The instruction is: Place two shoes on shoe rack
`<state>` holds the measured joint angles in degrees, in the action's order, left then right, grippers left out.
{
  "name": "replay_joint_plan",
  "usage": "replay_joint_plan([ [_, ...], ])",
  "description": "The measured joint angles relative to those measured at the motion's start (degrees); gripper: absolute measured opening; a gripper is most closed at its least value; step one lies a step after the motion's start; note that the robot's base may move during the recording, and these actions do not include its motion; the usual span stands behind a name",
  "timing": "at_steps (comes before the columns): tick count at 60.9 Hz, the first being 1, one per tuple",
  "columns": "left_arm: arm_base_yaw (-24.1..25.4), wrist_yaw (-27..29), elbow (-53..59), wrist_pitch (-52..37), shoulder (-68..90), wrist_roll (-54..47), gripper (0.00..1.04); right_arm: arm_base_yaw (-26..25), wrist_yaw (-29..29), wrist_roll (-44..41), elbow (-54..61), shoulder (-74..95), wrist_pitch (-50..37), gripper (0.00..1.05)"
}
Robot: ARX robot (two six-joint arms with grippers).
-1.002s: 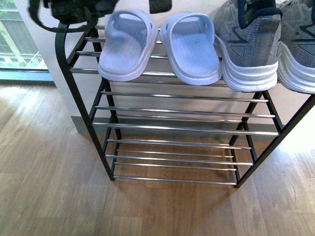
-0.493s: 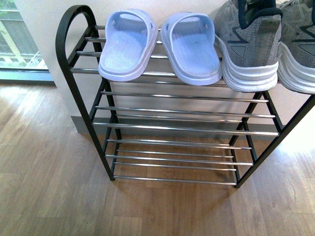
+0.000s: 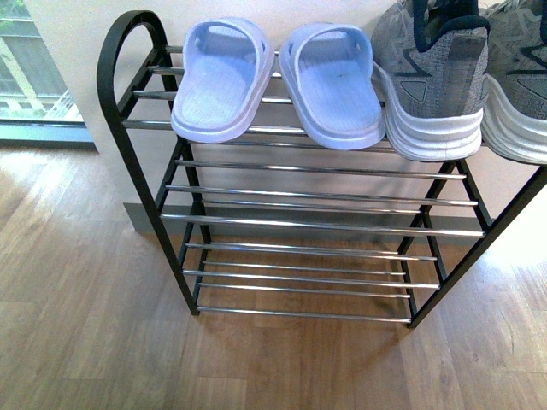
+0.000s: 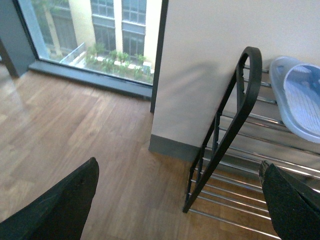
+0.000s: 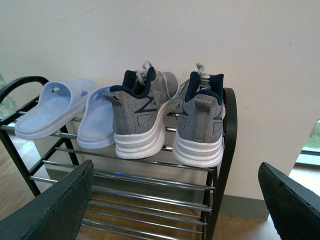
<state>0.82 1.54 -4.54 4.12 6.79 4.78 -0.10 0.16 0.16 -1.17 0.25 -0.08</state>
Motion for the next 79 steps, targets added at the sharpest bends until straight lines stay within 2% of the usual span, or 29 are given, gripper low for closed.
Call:
replay_joint_plan([
  [3,-0.6,-1.7,2.3,-3.1,-3.7,-1.7,0.75,0.0,0.0,0.0,0.0,0.0,0.0,0.95],
  [8,-0.8,-1.3,3.6,-3.9,-5.7,-3.0,0.61,0.0,-0.1,0.0,0.0,0.0,0.0,0.95],
  [9,-0.8,-1.6,3.7,-4.0,-5.8,-4.0,0.21,0.0,-0.1,0.0,0.0,0.0,0.0,0.95],
  [15,-0.8,-1.6,3.7,-4.0,-5.8,-4.0,0.01,0.0,-0.2,0.0,0.0,0.0,0.0,0.95],
  [49,-0.8,-1.6,3.7,-4.0,-5.8,-4.2,0.01,0.0,-0.1,0.0,0.0,0.0,0.0,0.95],
  [70,-0.8,-1.6,3.7,-4.0,-5.8,-4.2,0.62,0.0,-0.1,0.0,0.0,0.0,0.0,0.95],
  [73,-0.8,-1.6,3.7,-4.0,-5.8,-4.2,0.74,0.0,-0.1,0.0,0.0,0.0,0.0,0.95],
  [79,-0.8,-1.6,3.7,-4.0,-5.8,-4.2,0.92,0.0,-0.1,0.0,0.0,0.0,0.0,0.95],
])
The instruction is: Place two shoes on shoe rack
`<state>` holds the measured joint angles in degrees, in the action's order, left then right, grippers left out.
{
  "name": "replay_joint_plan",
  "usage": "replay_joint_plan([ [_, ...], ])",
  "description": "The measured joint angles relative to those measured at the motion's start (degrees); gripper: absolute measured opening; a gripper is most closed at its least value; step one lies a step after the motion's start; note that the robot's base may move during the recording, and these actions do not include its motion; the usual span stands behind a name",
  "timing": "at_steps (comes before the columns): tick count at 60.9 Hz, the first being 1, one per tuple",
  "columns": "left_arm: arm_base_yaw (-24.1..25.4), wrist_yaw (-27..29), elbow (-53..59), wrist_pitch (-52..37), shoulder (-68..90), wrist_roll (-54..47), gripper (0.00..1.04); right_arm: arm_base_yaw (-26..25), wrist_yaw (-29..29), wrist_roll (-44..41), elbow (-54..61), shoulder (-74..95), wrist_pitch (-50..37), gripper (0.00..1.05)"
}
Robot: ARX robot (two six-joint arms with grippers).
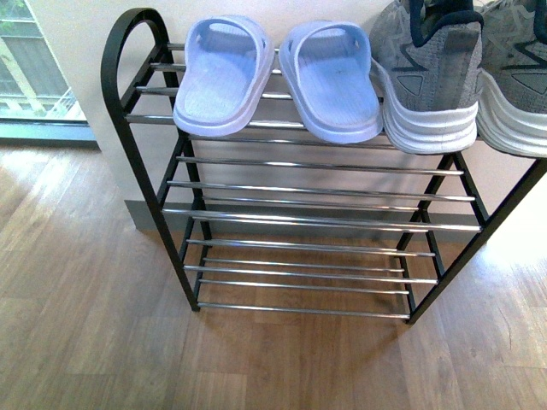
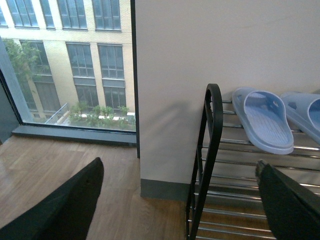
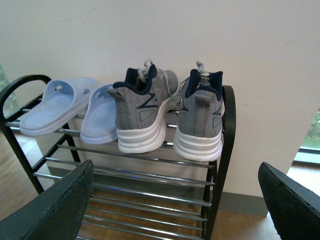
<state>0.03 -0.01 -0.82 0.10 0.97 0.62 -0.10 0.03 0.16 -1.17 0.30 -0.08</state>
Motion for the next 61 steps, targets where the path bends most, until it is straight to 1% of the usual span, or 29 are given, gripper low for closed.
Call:
replay_joint_plan([
  [1,0.0,0.0,0.0,0.0,0.0,0.0,0.96,0.0,0.0,0.0,0.0,0.0,0.0,0.95],
  [2,0.0,0.0,0.0,0.0,0.0,-0.2,0.97,0.0,0.0,0.0,0.0,0.0,0.0,0.95],
  [4,0.0,0.0,0.0,0.0,0.0,-0.2,0.95,0.0,0.0,0.0,0.0,0.0,0.0,0.95],
  [61,0.0,0.0,0.0,0.0,0.0,-0.2,0.95,0.0,0.0,0.0,0.0,-0.1,0.0,0.95],
])
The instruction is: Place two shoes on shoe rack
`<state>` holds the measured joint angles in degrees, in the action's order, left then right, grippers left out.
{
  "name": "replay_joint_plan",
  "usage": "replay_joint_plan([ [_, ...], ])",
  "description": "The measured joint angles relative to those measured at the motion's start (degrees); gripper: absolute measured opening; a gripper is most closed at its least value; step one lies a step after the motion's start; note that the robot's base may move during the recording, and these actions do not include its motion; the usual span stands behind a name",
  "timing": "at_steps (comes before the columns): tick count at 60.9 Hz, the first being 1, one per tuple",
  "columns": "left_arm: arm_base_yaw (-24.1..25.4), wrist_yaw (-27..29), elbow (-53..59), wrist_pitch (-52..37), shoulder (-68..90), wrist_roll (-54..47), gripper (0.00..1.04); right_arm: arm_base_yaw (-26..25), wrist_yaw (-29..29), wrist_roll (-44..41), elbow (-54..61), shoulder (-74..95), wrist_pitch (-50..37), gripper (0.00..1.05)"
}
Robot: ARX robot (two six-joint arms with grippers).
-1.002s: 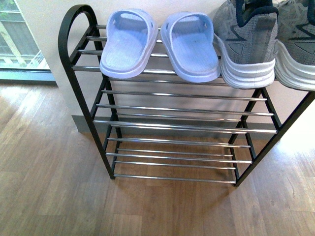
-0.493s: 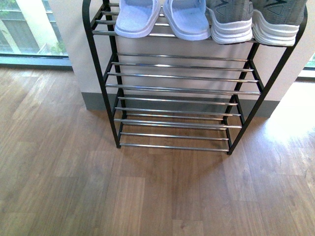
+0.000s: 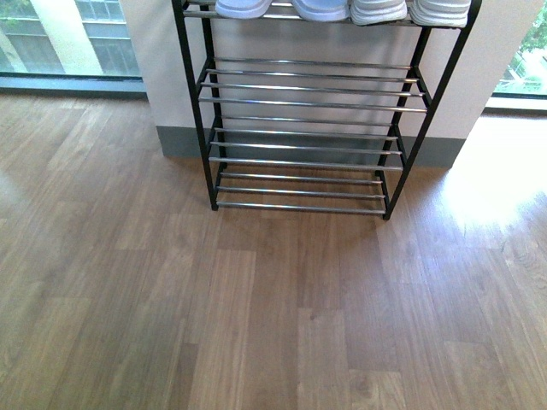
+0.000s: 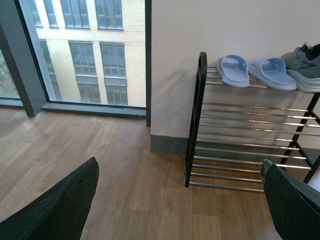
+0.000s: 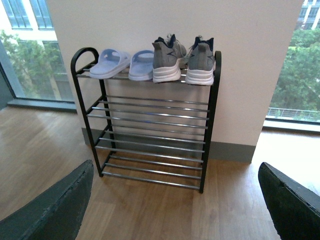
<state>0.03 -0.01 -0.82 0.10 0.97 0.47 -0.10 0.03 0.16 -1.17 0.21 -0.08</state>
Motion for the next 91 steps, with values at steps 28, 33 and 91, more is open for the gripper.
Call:
replay_joint_plan([
  [28,0.0,0.0,0.0,0.0,0.0,0.0,0.95,0.0,0.0,0.0,0.0,0.0,0.0,0.95],
  [33,0.0,0.0,0.0,0.0,0.0,0.0,0.95,0.0,0.0,0.0,0.0,0.0,0.0,0.95],
  [91,0.0,0.0,0.0,0.0,0.0,0.0,0.95,0.0,0.0,0.0,0.0,0.0,0.0,0.95],
])
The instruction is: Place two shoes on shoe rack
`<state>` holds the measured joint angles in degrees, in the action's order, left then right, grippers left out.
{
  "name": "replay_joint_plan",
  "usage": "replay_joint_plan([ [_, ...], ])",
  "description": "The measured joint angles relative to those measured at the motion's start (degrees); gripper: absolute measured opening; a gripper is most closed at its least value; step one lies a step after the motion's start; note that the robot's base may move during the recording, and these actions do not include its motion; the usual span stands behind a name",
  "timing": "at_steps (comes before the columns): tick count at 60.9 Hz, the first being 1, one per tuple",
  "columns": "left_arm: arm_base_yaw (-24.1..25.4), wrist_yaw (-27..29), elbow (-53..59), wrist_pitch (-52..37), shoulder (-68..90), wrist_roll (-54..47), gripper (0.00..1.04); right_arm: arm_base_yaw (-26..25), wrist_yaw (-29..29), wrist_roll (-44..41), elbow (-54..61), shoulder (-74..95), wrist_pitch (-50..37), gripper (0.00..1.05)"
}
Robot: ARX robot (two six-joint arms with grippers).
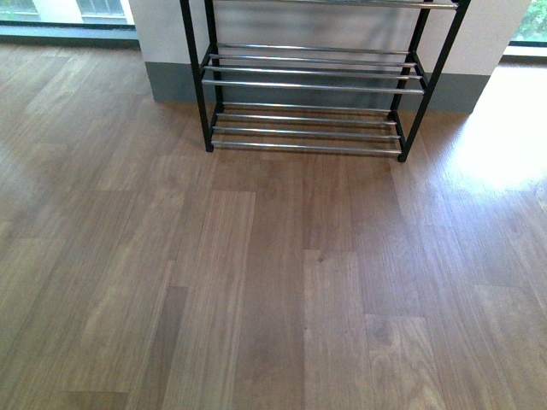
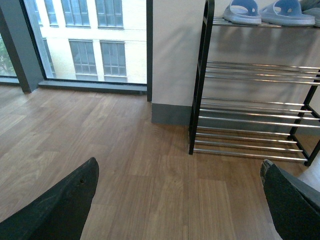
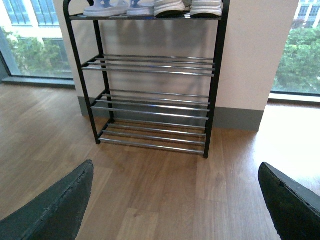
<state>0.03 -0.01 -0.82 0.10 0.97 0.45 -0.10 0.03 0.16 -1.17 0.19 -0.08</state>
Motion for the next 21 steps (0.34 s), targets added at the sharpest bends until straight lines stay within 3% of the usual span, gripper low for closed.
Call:
replay_joint_plan([
  [21,0.0,0.0,0.0,0.0,0.0,0.0,0.95,0.0,0.0,0.0,0.0,0.0,0.0,0.95],
])
